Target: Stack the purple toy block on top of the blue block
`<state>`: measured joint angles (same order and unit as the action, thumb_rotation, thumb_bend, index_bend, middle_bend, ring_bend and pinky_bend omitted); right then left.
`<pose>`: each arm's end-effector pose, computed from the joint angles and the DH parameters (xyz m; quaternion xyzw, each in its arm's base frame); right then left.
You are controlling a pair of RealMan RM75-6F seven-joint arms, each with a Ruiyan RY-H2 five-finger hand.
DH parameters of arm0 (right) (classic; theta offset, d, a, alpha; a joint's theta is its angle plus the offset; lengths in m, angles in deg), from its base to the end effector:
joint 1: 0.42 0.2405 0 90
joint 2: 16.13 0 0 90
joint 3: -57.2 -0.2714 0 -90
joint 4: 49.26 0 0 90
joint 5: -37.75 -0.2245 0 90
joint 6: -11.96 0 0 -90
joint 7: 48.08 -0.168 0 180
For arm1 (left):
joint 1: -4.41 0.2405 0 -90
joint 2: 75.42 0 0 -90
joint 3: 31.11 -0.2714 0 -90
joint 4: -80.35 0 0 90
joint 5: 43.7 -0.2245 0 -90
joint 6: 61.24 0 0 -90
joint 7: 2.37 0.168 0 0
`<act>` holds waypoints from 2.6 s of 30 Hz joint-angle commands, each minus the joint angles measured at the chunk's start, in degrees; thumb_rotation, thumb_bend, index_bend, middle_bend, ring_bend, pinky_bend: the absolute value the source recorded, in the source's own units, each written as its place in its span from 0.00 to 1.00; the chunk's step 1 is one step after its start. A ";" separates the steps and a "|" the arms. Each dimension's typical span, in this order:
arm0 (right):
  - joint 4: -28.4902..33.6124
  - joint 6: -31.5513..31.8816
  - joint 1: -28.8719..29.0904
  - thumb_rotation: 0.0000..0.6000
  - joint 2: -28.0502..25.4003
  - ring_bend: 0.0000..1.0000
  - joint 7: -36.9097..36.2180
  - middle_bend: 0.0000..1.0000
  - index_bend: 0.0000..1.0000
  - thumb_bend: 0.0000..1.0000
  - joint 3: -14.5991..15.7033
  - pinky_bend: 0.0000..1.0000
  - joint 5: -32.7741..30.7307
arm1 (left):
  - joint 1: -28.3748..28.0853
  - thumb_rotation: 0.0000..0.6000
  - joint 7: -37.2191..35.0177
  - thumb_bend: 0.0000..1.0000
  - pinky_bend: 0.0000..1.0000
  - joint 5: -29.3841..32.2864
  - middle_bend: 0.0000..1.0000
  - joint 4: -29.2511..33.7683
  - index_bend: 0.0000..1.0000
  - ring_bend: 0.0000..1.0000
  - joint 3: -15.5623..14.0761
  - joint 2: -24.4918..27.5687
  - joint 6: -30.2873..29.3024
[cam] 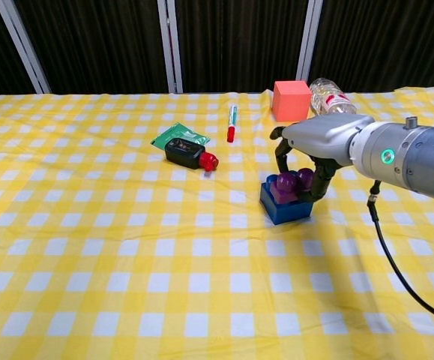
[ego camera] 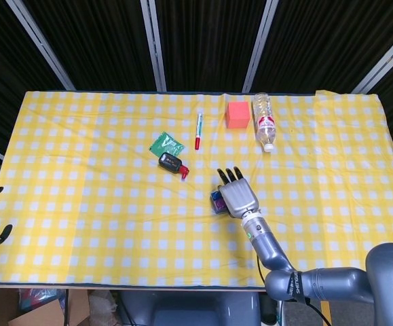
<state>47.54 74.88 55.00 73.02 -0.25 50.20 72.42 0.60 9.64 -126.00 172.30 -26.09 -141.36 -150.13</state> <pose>-0.1047 -0.3679 -0.0549 0.7838 -0.3423 0.2504 0.4537 -0.3350 0.2085 0.1627 -0.5819 -0.3248 -0.3435 0.6617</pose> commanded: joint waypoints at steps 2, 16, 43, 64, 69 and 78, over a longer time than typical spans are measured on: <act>-0.38 -0.21 -0.40 1.00 0.23 0.00 -1.38 0.00 0.00 0.39 -0.19 0.00 1.27 | 0.05 1.00 -0.06 0.27 0.12 -0.02 0.01 -0.01 0.16 0.00 0.00 0.04 -0.07; -2.39 -0.71 -1.07 1.00 0.84 0.00 -2.41 0.00 0.00 0.38 0.12 0.00 2.40 | 0.00 1.00 0.32 0.27 0.12 0.25 0.01 0.13 0.16 0.00 0.08 -0.05 0.11; -4.21 -1.38 -1.28 1.00 2.96 0.00 0.36 0.00 0.00 0.19 1.67 0.00 0.62 | 0.14 1.00 0.08 0.27 0.12 0.22 0.01 0.24 0.16 0.00 0.11 0.13 -0.07; 0.01 0.50 -1.27 1.00 0.29 0.00 0.81 0.00 0.00 0.17 0.09 0.00 1.44 | 0.04 1.00 0.54 0.27 0.12 0.18 0.01 0.33 0.16 0.00 0.04 -0.04 0.13; 1.65 1.17 -1.30 1.00 -0.69 0.00 0.87 0.00 0.00 0.17 -0.34 0.00 1.49 | 0.12 1.00 0.55 0.27 0.12 0.18 0.01 0.42 0.16 0.00 0.05 0.00 -0.03; 3.66 2.05 -1.55 1.00 -2.11 0.00 0.14 0.00 0.00 0.17 -1.07 0.00 1.83 | 0.10 1.00 0.75 0.27 0.12 0.36 0.01 0.37 0.16 0.00 0.10 -0.04 0.05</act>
<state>51.05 76.84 53.53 71.06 0.01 49.19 74.23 0.71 10.38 -125.65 172.68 -25.99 -141.40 -150.08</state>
